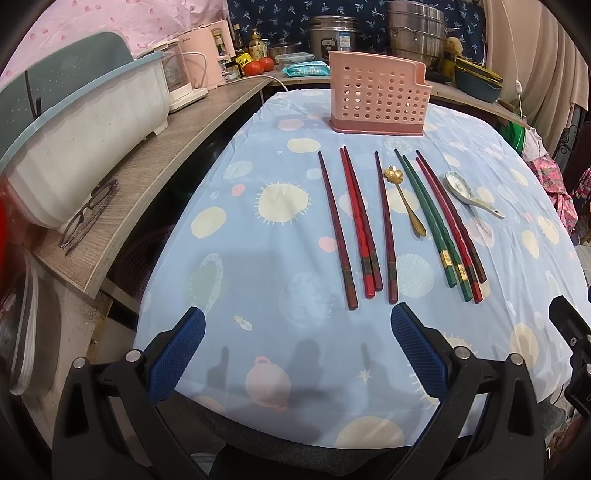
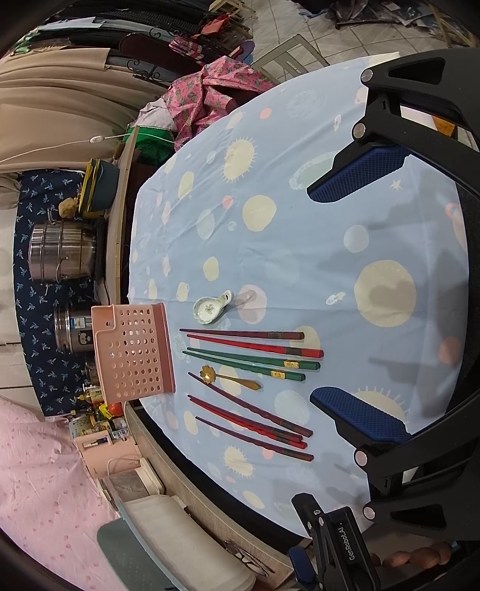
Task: Organize utensils
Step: 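Lower the right tool and grasp the white ceramic spoon by its handle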
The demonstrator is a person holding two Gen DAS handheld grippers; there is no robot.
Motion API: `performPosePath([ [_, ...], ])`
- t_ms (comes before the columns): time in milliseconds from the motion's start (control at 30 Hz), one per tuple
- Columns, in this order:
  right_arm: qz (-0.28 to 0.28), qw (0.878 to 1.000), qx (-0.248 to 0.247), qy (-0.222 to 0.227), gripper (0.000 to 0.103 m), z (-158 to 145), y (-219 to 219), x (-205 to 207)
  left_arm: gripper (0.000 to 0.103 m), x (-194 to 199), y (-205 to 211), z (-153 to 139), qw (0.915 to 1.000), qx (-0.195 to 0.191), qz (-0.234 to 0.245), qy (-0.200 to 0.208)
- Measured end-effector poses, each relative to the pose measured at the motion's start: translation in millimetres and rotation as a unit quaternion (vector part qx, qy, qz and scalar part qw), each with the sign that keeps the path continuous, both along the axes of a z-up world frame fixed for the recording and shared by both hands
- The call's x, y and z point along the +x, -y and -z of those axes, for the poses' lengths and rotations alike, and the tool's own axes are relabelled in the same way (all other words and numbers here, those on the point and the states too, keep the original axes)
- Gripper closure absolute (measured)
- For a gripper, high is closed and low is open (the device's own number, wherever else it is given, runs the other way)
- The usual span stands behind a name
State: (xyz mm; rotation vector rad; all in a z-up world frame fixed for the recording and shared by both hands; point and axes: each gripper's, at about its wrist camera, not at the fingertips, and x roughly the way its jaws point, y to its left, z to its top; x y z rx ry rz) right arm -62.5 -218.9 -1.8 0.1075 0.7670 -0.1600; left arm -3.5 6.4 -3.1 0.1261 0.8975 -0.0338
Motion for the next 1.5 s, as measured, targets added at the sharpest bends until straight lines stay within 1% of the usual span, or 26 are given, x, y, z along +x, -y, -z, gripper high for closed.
performPosePath([
  [367, -0.001, 1.000, 0.001, -0.003, 0.007, -0.5, -0.4, 2.1, 0.007, 5.8, -2.2, 5.3, 0.9999, -0.003, -0.004, -0.011],
  [500, 0.000, 1.000, 0.002, -0.004, 0.007, -0.1, 0.1, 3.9, 0.007, 10.8, -6.0, 7.8, 0.9997, -0.014, -0.010, -0.019],
  [667, 0.005, 1.000, 0.010, -0.012, 0.007, 5.0, 5.7, 12.1, 0.007, 25.9, -8.3, 15.0, 0.9990, -0.026, -0.009, -0.035],
  [833, 0.011, 1.000, 0.016, -0.020, 0.007, 9.9, 11.2, 22.6, 0.007, 45.9, -7.0, 28.7, 0.9980, -0.029, -0.008, -0.056],
  [1000, 0.017, 0.999, 0.021, -0.028, 0.007, 15.2, 16.7, 35.4, 0.008, 59.4, -2.2, 38.7, 0.9971, -0.031, 0.003, -0.070],
  [1100, 0.020, 0.999, 0.024, -0.031, 0.007, 17.4, 19.8, 43.5, 0.011, 64.2, 0.8, 43.7, 0.9964, -0.034, 0.011, -0.077],
  [1167, 0.019, 0.999, 0.024, -0.030, 0.009, 17.4, 21.4, 49.6, 0.021, 68.1, 1.4, 46.7, 0.9957, -0.038, 0.015, -0.083],
  [1267, 0.015, 0.999, 0.026, -0.029, 0.012, 16.8, 22.0, 60.7, 0.031, 73.5, 0.7, 52.3, 0.9943, -0.046, 0.017, -0.095],
  [1300, 0.014, 0.999, 0.027, -0.030, 0.013, 16.7, 22.5, 65.8, 0.033, 75.1, 0.9, 54.1, 0.9939, -0.046, 0.018, -0.099],
  [1333, 0.012, 0.999, 0.030, -0.029, 0.016, 16.6, 23.7, 71.4, 0.035, 76.3, 1.0, 55.6, 0.9936, -0.047, 0.019, -0.101],
  [1400, 0.012, 0.999, 0.039, -0.028, 0.020, 16.8, 27.0, 83.7, 0.035, 77.5, 2.0, 56.5, 0.9939, -0.043, 0.021, -0.099],
  [1500, 0.008, 0.998, 0.049, -0.029, 0.034, 18.6, 30.2, 103.3, 0.041, 79.0, 3.5, 56.4, 0.9941, -0.042, 0.029, -0.095],
])
